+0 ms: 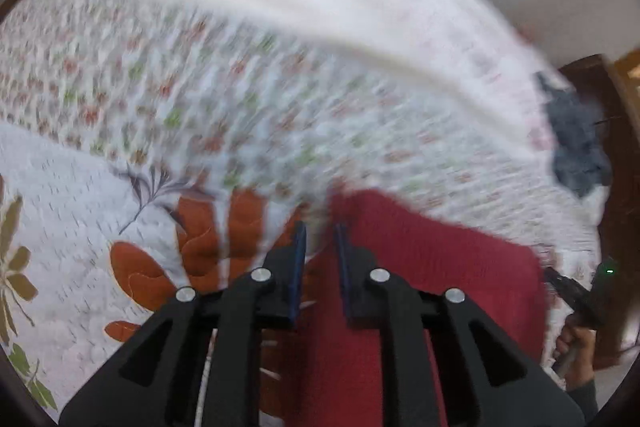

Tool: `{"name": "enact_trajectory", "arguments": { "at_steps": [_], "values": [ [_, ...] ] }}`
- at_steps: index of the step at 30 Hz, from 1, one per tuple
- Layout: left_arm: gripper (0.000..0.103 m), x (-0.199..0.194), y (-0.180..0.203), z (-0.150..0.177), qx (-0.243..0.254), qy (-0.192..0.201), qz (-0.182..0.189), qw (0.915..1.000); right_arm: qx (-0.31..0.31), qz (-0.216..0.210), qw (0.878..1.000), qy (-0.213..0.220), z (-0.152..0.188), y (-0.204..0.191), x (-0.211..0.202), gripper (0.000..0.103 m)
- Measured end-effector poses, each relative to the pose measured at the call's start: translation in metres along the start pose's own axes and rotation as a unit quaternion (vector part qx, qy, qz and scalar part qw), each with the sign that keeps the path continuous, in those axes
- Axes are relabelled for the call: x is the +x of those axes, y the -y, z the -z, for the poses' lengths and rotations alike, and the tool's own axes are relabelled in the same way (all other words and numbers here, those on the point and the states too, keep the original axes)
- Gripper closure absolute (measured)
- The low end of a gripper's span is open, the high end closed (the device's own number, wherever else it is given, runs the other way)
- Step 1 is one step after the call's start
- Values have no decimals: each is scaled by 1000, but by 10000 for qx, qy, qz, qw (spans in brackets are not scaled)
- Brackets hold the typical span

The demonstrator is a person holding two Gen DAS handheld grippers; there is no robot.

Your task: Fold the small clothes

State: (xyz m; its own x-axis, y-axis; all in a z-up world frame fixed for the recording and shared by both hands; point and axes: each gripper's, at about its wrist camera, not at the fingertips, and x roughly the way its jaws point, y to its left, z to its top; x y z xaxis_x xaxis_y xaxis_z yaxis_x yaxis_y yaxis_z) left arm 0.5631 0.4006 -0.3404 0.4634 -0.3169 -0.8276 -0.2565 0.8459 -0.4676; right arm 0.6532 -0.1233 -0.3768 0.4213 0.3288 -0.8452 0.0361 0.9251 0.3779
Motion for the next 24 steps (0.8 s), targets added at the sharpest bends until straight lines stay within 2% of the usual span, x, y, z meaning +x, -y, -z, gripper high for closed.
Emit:
{"name": "enact_trajectory", "arguments": {
  "at_steps": [1,3,4,5,7,8,10,11,12,13,14,16,17,18,19,21,22,24],
  "values": [
    [90,-2,7,2,42,-91,496,9987,10,-128,9999,26,0,0,-4,72],
    [88,12,15,5,106,-392,774,9962,173,-729,9965,-375,8,-1,6,72],
    [88,25,17,7,125,-599,700,9957,209,-860,9941,-620,12,0,17,73],
    [88,43,14,11,129,-831,399,9957,230,-861,9924,-843,16,1,28,76],
    [102,68,-3,17,-35,-1105,-49,9939,260,-729,9922,-972,20,12,44,90],
    [102,69,-9,17,-131,-1114,23,9937,370,-717,9918,-991,18,19,46,103],
    [103,56,-13,13,-326,-1009,174,9942,738,-876,9889,-950,14,30,35,101],
    [100,40,-11,14,-279,-878,329,9952,701,-952,9889,-896,14,28,24,92],
    [100,25,-8,18,-191,-785,637,9947,650,-1051,9882,-906,16,26,17,91],
    [100,4,-3,28,-13,-736,1139,9908,615,-1427,9832,-956,25,22,4,91],
    [98,-8,0,37,122,-749,1435,9867,583,-1742,9775,-1038,35,18,-5,90],
    [96,-20,0,61,326,-935,1804,9786,446,-1991,9704,-1290,58,13,-11,89],
    [96,-16,-4,75,363,-1108,1746,9777,399,-1964,9691,-1436,69,12,-7,90],
    [100,-7,-10,87,443,-1213,1366,9822,347,-1866,9707,-1475,75,14,-3,102],
    [102,1,-18,92,412,-1261,1119,9848,346,-1761,9733,-1428,79,20,2,103],
    [102,5,-43,100,-2,-1225,1180,9854,725,-1891,9704,-1318,75,37,4,103],
    [102,-4,-47,102,-57,-1127,1165,9868,873,-1827,9712,-1253,74,40,0,103],
    [102,-31,-43,112,-45,-948,1455,9848,883,-1965,9691,-1203,80,29,-23,98]
  ]
}}
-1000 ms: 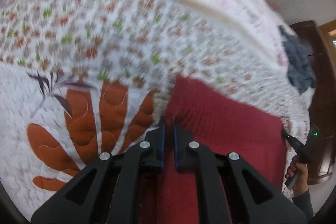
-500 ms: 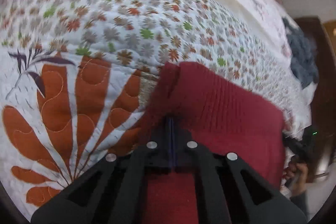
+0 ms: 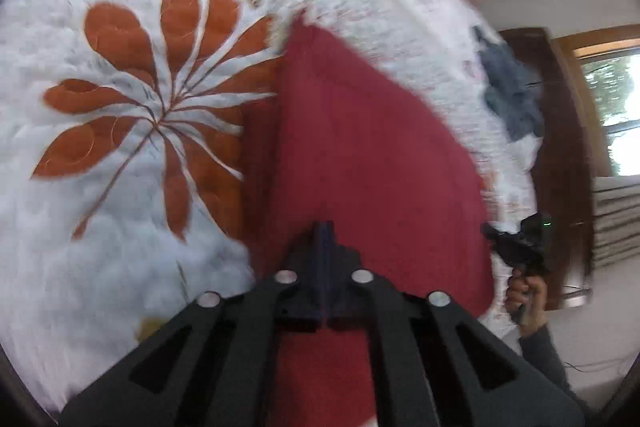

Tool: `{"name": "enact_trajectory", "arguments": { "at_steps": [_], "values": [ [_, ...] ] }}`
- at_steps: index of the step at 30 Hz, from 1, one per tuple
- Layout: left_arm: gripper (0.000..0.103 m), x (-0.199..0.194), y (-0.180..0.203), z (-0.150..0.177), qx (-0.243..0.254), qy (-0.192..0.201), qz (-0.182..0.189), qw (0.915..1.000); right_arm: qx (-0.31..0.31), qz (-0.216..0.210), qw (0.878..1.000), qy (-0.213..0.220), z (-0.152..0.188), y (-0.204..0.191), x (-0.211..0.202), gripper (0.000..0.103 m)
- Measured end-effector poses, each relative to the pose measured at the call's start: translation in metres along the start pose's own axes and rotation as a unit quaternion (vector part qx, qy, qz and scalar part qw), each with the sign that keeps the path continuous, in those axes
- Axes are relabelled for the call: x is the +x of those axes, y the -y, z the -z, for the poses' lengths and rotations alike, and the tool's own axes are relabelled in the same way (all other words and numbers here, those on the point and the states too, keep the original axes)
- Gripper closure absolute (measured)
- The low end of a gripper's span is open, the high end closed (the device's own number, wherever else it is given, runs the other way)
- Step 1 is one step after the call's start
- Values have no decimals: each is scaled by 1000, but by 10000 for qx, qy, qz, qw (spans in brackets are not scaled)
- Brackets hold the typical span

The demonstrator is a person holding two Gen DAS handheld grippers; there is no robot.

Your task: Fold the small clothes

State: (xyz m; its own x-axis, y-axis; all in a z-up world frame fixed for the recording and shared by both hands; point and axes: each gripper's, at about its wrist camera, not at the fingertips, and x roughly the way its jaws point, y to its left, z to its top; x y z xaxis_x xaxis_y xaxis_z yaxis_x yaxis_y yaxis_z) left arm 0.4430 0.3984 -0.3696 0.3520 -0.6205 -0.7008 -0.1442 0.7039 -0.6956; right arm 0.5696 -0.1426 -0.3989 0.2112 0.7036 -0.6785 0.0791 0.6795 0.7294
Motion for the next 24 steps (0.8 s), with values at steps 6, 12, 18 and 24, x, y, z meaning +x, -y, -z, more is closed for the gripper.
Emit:
{"name": "enact_trajectory", "arguments": {
  "at_steps": [6,12,18,24],
  "values": [
    [98,-1,34,86,714,-612,343,9950,-855,-174,9928,-818,81,-34,17,98],
    [86,0,39,110,682,-528,341,9957,-486,172,9984,-234,93,-20,8,95],
    [88,32,48,120,583,-719,162,9956,-652,374,9960,-488,125,-20,27,103],
    [71,-16,9,114,13,-522,550,9971,-418,1250,9910,230,129,-3,-31,103]
  ]
}}
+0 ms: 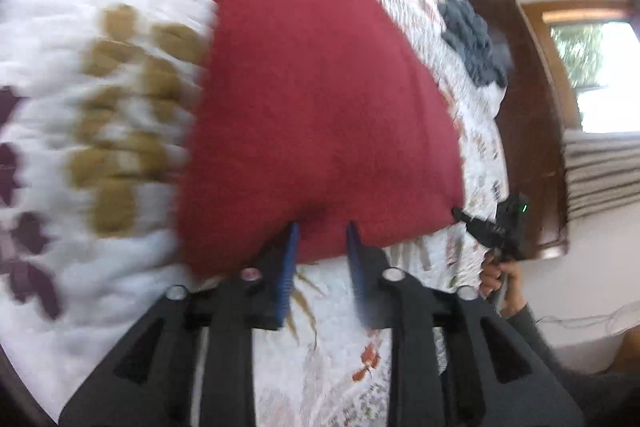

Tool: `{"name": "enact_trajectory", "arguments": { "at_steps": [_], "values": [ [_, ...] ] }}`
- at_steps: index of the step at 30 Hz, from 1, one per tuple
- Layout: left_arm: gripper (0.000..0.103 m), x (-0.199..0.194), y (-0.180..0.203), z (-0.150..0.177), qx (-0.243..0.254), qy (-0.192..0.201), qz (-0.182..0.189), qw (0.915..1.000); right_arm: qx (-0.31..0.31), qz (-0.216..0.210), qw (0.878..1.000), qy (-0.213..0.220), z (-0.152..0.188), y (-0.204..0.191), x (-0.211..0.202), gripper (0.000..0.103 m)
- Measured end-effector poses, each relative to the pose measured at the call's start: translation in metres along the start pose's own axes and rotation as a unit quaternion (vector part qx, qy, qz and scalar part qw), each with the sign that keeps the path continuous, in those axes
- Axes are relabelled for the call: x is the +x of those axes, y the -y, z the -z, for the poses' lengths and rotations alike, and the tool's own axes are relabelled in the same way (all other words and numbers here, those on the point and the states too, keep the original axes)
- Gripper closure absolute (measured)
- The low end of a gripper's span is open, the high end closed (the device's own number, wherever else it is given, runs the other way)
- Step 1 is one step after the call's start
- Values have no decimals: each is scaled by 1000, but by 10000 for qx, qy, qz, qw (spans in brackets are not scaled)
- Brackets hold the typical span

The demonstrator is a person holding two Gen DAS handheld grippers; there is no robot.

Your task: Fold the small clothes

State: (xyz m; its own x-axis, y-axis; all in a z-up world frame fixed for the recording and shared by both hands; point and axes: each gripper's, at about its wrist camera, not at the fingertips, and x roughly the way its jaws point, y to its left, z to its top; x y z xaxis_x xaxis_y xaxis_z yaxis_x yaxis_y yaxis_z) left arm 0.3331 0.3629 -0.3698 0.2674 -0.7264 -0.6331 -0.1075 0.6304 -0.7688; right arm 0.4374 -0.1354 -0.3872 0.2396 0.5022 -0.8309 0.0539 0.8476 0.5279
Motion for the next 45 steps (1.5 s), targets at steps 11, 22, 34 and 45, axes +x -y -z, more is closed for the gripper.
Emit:
{"name": "enact_trajectory", "arguments": {
  "at_steps": [11,22,34,45],
  "values": [
    [25,-106,-47,-31,-594,689,273,9955,-4149,2062,8834,698,143,-248,33,39],
    [24,-83,-56,-96,-1006,552,1191,9862,-6344,2858,7098,1099,225,-359,161,39],
    [31,1,-51,-170,-709,-151,518,9960,-6441,3137,6868,1228,217,-358,196,37],
    [70,37,-51,-191,-573,-392,537,9961,-6351,3021,6952,1484,205,-386,211,38]
  ]
}}
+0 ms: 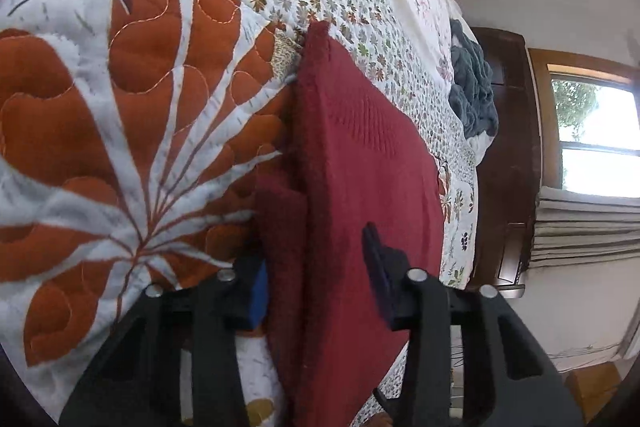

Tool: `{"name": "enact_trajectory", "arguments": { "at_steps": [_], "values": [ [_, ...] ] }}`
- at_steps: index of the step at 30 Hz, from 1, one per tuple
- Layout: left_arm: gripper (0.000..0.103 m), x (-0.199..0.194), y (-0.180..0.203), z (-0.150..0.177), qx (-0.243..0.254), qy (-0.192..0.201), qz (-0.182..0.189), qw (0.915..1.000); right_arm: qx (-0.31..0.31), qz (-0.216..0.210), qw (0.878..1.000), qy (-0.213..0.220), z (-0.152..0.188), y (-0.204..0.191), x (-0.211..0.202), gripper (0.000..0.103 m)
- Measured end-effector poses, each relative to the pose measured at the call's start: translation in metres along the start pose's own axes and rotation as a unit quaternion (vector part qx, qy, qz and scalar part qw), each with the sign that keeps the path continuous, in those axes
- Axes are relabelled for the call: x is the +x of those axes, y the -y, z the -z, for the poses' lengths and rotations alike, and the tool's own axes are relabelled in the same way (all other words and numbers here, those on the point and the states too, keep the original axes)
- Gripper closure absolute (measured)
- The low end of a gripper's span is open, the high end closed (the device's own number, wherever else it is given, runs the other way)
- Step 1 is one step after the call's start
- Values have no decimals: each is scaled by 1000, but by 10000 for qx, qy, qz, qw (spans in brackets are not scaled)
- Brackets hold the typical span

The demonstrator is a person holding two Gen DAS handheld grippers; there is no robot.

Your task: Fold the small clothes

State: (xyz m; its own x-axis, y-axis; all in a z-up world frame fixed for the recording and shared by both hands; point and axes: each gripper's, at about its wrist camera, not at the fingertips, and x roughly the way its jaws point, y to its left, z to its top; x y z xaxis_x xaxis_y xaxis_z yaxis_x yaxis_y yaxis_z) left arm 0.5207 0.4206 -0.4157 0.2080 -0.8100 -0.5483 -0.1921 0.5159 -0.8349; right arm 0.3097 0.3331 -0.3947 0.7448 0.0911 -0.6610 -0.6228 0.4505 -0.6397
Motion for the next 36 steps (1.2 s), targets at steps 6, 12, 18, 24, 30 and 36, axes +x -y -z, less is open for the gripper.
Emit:
{"name": "enact_trajectory", "arguments": {
  "at_steps": [6,12,18,24,30,36],
  "values": [
    [86,3,-3,-1,-92,-107,-97,9999,340,-257,9991,28,-9,4,4,55],
    [88,0,11,-3,-63,-128,-325,9994,798,-487,9956,41,-8,12,-2,71],
    [89,-8,33,-5,77,-141,-528,9985,1347,-603,9889,183,-8,37,-16,75],
    [89,-16,57,-6,209,-125,-699,9973,1730,-642,9824,300,-10,63,-29,76],
    [89,-21,89,-6,374,-85,-852,9956,2116,-653,9742,426,-4,91,-43,77],
    [89,-23,123,-3,493,-46,-1022,9935,2388,-632,9676,523,2,111,-58,77]
  ]
}}
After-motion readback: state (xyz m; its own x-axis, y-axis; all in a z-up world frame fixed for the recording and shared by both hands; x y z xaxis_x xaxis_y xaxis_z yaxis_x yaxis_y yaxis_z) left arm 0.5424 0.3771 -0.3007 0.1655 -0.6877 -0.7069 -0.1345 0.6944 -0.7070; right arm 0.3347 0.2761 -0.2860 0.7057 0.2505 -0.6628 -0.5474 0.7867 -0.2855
